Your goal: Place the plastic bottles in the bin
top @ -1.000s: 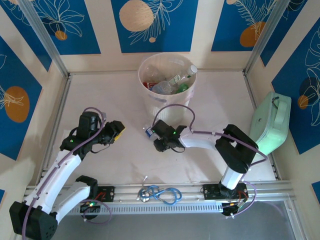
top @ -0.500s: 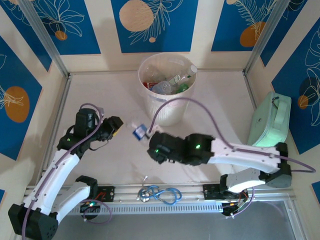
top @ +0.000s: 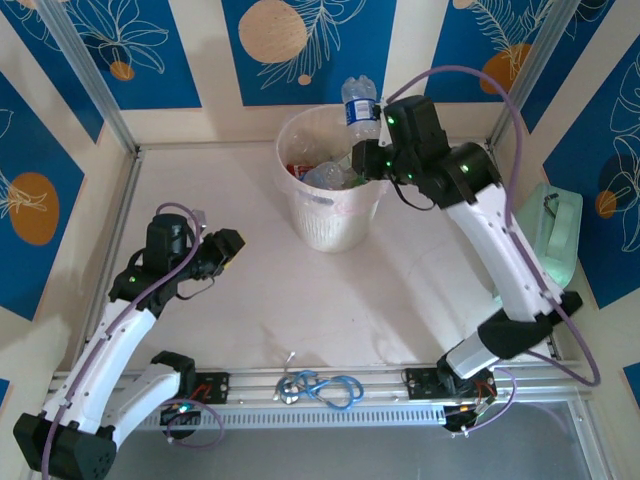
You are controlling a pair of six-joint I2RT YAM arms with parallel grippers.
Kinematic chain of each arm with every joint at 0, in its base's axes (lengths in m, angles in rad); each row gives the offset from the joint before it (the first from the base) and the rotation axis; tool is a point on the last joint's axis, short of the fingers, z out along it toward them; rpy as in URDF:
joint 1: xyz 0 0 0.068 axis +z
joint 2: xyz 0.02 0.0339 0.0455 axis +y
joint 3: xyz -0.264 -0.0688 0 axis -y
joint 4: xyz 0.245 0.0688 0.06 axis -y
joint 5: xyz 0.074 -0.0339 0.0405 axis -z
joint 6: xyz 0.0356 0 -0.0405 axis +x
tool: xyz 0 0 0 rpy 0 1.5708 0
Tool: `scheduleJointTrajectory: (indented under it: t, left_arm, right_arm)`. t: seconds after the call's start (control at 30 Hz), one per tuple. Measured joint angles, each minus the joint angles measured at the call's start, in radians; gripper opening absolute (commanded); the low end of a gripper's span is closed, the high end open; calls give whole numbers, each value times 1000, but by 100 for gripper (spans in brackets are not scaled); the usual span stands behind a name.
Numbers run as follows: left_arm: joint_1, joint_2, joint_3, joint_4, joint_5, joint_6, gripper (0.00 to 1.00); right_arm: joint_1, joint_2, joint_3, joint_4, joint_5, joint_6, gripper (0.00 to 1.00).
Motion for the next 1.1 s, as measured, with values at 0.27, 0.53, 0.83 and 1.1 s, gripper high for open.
scheduleJointTrajectory:
  t: [0.27,0.53,0.83,1.1]
  left_arm:
    - [2,37,4,2,-1,10,44]
    - [2,43,3,5,-1,10,44]
    - [5,43,26,-13,-16,54,67]
    - [13,14,64,-47,-84,137,100]
  right_arm:
    - [-89,156,17,-48,-108,-62,70]
    - [-91,161,48,-45,-131,-92,54]
    - [1,72,-9,-3,-42,-72,63]
    - [113,-413,-485,104,135,32,72]
